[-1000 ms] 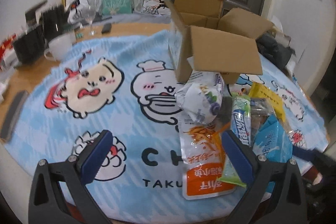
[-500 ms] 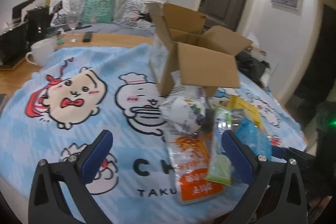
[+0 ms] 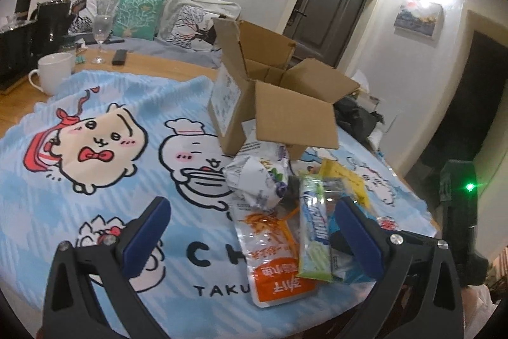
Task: Organize snacks
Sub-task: 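Grasp the blue biscuit pack with the right tool while the left tool approaches the green bar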
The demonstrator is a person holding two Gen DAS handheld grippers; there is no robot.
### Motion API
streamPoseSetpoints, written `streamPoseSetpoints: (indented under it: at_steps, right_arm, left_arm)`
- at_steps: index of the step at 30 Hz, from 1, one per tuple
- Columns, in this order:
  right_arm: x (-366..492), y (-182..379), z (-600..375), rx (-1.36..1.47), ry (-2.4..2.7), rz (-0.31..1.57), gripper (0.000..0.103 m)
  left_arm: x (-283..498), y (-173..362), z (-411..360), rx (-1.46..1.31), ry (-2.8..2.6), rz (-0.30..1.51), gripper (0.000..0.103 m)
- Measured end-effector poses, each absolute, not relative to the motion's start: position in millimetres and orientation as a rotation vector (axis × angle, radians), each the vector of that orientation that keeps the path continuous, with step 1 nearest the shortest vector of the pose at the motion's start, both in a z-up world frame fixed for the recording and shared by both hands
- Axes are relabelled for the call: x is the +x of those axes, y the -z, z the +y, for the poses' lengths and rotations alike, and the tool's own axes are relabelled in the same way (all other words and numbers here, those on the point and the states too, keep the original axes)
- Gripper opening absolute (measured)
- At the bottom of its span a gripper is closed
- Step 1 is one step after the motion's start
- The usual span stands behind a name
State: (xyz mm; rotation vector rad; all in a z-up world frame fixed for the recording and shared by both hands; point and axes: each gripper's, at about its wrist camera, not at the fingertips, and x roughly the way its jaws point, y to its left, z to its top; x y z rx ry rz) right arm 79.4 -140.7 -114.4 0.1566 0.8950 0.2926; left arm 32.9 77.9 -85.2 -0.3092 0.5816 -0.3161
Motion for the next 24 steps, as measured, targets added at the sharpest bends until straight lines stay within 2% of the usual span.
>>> streamPoseSetpoints:
  at_steps: [20, 24]
  right_arm:
    - [70.0, 113.8, -215.3, 0.007, -0.221, 0.847, 0.086]
    - [65.3, 113.8, -222.1, 0.030, -0.221, 0.859, 0.086]
  left_arm:
    - [24.6, 77.9, 50.6, -0.255, 0.444, 0.560, 0.102]
    - [24.4, 77.7, 44.2, -0.218, 0.455, 0.566, 0.098]
